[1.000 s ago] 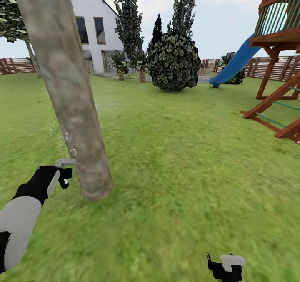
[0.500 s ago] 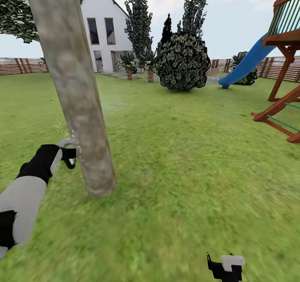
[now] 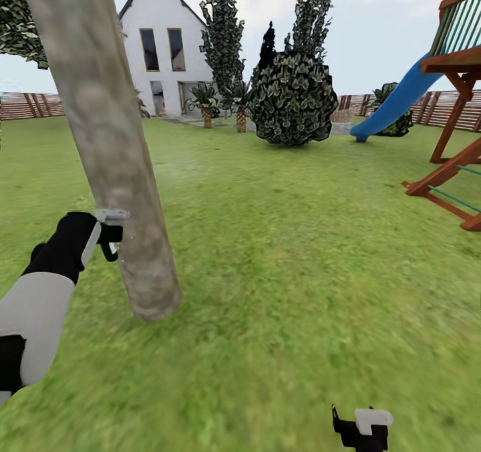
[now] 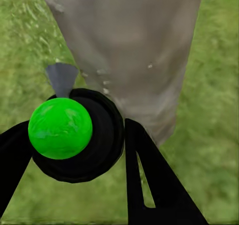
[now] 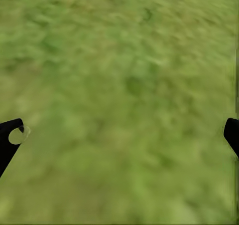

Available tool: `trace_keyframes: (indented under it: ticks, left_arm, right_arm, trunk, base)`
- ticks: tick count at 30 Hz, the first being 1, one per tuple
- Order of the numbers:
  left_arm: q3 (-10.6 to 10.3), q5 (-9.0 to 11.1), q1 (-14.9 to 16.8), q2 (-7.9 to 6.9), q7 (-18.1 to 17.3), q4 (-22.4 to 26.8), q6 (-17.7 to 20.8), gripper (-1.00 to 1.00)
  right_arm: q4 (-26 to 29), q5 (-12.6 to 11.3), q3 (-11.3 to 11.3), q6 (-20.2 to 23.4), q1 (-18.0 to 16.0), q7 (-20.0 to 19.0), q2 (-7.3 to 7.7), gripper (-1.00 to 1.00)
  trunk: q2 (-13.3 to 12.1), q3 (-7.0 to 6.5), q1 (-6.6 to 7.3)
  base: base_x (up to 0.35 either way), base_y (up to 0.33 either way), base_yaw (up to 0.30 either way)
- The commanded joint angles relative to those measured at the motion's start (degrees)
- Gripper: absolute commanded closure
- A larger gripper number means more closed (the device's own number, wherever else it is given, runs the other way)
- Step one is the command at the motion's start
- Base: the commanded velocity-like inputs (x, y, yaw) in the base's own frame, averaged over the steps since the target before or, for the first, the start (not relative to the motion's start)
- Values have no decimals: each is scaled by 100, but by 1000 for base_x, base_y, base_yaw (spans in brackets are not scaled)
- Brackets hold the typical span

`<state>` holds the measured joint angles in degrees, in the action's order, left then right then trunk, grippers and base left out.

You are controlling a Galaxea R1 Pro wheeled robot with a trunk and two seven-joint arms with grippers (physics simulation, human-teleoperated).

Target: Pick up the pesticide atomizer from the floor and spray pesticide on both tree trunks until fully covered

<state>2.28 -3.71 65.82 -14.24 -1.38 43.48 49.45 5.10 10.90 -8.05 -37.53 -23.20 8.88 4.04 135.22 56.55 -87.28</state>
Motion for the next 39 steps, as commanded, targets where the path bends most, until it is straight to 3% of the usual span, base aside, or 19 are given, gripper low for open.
trace_keyframes:
  ticks: [1,10,17,26,29,33,35,37,39]
  left_arm:
    - [0,19,-17,-31,-2,-12,-7,100]
    - [-63,29,-89,-37,6,36,-12,100]
    - [-40,59,-28,-4,6,141,84,100]
    - [-43,31,-29,5,10,200,86,100]
    - [-30,20,-26,-26,15,625,99,100]
    - [-21,59,-97,17,17,707,86,100]
    - [-5,68,-122,181,11,631,75,100]
    - [28,42,-164,110,8,544,39,100]
    - [57,55,-331,-357,1,412,-4,100]
  right_arm:
    - [0,0,1,0,0,0,0,-100]
    - [1,0,4,0,0,0,0,-100]
    - [2,0,2,0,0,-2,0,-100]
    - [2,0,5,0,0,0,0,-100]
    - [0,0,6,0,0,0,0,-100]
    - [0,1,5,0,0,-2,0,-100]
    - [0,0,6,0,0,-4,0,-100]
    - [0,1,6,0,0,-4,0,-100]
    - [0,1,6,0,0,-2,0,-100]
  trunk:
    - [0,0,0]
    - [0,0,0]
    - [0,0,0]
    - [0,0,0]
    - [0,0,0]
    - [0,0,0]
    - [0,0,0]
    - [0,0,0]
    - [0,0,0]
  base:
    - [20,-269,133]
    - [24,-267,252]
    - [240,-161,23]
    - [10,-270,67]
    - [0,-274,270]
    - [0,-274,270]
    - [0,-274,76]
    - [0,-274,16]
    - [0,-274,3]
